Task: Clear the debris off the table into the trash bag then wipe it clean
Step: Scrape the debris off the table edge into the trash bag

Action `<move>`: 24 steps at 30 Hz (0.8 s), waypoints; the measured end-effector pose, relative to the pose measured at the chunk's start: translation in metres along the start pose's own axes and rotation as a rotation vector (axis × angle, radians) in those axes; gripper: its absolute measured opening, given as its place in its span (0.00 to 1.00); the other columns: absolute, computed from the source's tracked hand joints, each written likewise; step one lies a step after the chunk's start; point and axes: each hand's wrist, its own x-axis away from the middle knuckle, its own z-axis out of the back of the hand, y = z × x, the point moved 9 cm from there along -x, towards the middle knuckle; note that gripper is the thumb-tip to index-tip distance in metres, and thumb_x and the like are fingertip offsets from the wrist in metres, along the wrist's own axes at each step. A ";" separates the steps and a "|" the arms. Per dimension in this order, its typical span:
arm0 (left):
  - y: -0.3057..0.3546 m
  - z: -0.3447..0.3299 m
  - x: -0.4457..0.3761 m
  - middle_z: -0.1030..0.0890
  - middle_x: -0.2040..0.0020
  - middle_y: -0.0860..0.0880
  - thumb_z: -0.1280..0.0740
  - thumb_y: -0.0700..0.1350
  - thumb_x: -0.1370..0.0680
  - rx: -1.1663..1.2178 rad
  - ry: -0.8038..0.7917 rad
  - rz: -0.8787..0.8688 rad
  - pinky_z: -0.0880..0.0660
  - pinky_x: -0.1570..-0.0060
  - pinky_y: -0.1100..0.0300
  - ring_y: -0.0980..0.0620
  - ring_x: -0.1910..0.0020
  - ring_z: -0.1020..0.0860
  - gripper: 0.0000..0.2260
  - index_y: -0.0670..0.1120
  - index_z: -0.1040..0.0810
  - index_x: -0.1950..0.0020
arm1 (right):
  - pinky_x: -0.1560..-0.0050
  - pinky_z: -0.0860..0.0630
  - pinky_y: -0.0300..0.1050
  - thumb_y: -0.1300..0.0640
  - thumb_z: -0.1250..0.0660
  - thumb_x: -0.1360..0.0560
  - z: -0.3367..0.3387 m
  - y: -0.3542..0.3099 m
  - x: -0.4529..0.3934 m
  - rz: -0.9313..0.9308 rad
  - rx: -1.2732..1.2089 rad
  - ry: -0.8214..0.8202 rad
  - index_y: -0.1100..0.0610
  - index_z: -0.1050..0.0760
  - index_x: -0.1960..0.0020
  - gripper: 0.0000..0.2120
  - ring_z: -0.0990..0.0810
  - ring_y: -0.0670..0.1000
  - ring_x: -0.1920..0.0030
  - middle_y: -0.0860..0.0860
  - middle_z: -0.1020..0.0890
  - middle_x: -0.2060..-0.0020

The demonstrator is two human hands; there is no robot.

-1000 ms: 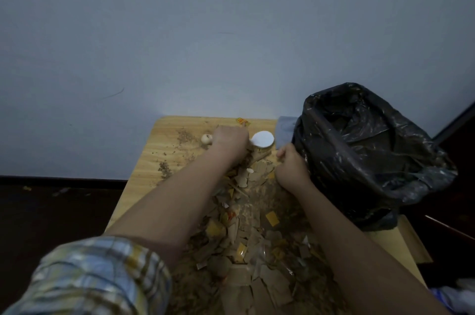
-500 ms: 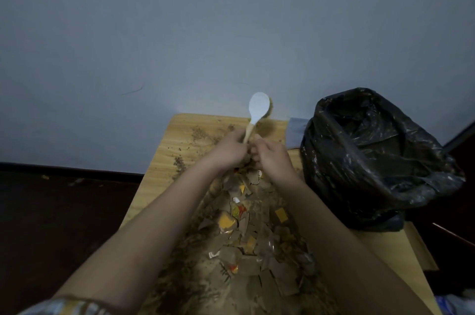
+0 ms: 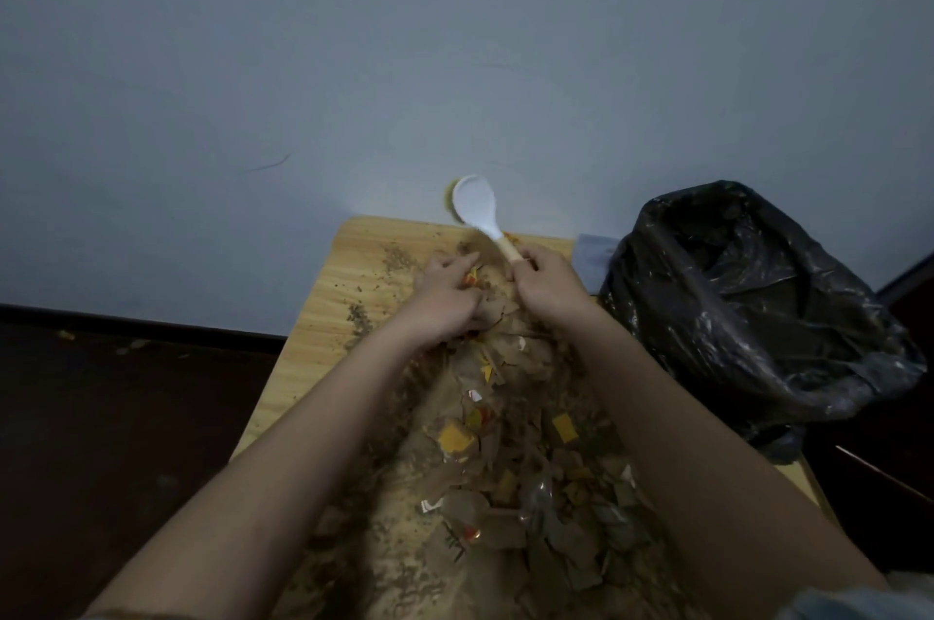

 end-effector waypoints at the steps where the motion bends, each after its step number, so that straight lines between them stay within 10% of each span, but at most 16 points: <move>1: -0.007 0.005 -0.002 0.41 0.28 0.49 0.41 0.43 0.20 -0.062 0.032 0.005 0.47 0.28 0.48 0.46 0.28 0.45 0.24 0.52 0.39 0.24 | 0.74 0.36 0.40 0.58 0.44 0.21 0.001 -0.001 -0.003 0.013 0.048 -0.018 0.49 0.29 0.58 0.10 0.30 0.47 0.73 0.47 0.27 0.71; 9: -0.082 0.047 -0.021 0.38 0.27 0.44 0.44 0.48 0.19 -0.630 0.154 0.083 0.42 0.32 0.46 0.42 0.29 0.41 0.20 0.45 0.35 0.28 | 0.69 0.30 0.41 0.58 0.39 0.22 0.034 0.023 -0.021 -0.058 0.383 -0.009 0.51 0.30 0.41 0.10 0.24 0.49 0.66 0.49 0.23 0.61; 17: -0.099 0.050 -0.030 0.26 0.35 0.45 0.46 0.45 0.21 -0.875 0.139 0.038 0.44 0.31 0.47 0.45 0.33 0.33 0.16 0.45 0.30 0.35 | 0.59 0.34 0.47 0.59 0.40 0.23 0.044 0.011 -0.040 0.040 1.153 -0.001 0.54 0.32 0.37 0.14 0.23 0.59 0.48 0.57 0.23 0.46; 24: -0.101 0.044 -0.037 0.27 0.35 0.42 0.47 0.47 0.21 -0.930 0.073 0.026 0.41 0.31 0.49 0.43 0.35 0.29 0.19 0.42 0.34 0.31 | 0.58 0.33 0.45 0.65 0.45 0.21 0.000 -0.006 -0.061 0.061 1.291 -0.021 0.58 0.30 0.37 0.14 0.22 0.56 0.44 0.56 0.23 0.43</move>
